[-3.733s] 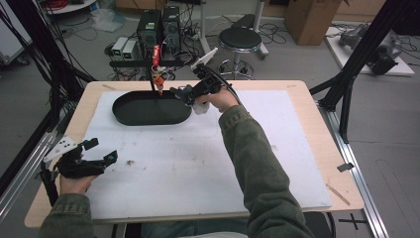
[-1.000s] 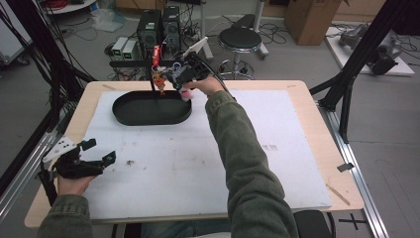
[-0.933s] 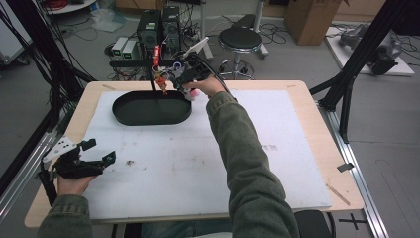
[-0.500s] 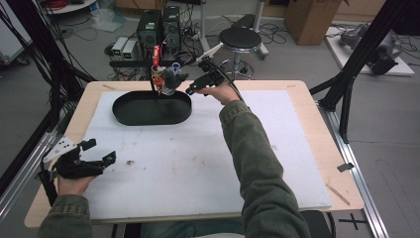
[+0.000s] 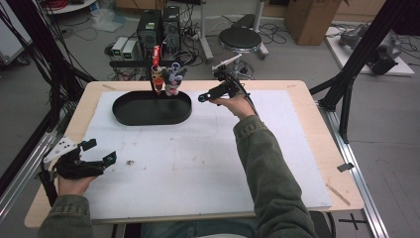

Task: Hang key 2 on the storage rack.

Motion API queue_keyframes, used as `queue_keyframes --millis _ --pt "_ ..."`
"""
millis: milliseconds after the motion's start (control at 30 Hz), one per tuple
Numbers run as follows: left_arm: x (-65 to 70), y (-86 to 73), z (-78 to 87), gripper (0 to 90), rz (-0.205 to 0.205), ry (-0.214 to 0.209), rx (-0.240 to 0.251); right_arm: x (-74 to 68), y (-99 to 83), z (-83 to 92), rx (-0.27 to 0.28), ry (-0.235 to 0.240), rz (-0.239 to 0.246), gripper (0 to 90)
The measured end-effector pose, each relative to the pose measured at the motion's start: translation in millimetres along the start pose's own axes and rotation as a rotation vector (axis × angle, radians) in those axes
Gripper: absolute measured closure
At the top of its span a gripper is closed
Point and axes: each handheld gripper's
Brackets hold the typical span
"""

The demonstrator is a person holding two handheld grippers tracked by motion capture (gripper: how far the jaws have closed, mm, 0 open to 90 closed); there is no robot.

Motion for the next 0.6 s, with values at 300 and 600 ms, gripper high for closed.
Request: queue_keyframes --millis 300,600 --pt "-0.2 0.0 0.3 1.8 0.0 0.001 0.001 8.2 -25.0 16.4 0.045 -0.009 -0.004 0.6" --pt "1.3 0.1 -0.9 1.8 -0.001 -0.01 -0.004 18.4 -53.9 33.7 0.086 -0.027 -0.008 0.6"
Point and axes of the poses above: each handheld gripper's, and its own axes: z roughly backward along the jaws, y roughly out of its top, x roughly to its right, and after that the axes turned 9 degrees about -z, right-handed
